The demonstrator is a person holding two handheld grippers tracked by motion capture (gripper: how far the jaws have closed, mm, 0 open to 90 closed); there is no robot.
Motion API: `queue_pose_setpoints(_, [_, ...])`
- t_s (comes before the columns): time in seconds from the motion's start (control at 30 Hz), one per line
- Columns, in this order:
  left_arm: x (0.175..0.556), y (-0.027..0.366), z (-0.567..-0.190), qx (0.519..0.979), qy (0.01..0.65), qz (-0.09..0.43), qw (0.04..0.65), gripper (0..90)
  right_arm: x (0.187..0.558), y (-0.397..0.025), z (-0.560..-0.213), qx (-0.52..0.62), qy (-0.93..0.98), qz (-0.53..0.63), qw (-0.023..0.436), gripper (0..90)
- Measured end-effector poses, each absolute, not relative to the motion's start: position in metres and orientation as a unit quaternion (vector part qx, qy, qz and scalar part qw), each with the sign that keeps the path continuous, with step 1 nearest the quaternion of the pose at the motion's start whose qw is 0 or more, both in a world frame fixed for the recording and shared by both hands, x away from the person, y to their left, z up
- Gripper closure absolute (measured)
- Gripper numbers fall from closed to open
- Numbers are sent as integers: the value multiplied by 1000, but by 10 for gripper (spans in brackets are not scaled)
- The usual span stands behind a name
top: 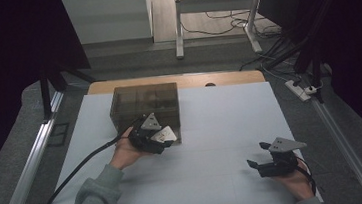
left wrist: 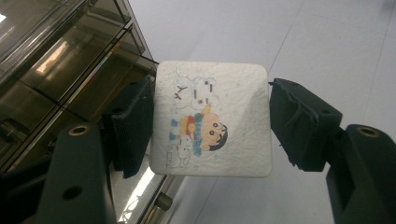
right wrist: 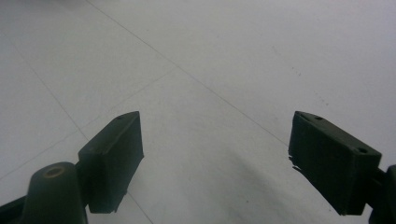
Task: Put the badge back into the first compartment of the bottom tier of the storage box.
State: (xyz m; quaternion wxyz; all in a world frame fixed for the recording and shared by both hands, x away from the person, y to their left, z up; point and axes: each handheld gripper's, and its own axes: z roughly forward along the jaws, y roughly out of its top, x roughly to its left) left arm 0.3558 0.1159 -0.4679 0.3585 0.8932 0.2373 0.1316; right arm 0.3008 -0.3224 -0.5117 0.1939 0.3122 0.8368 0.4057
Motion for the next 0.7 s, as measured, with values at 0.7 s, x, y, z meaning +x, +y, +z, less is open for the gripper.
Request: queue_pose_setpoints(0.7, [359, 121, -472, 893, 247, 137, 351, 322, 301, -322, -512, 312, 837, 406, 193, 179])
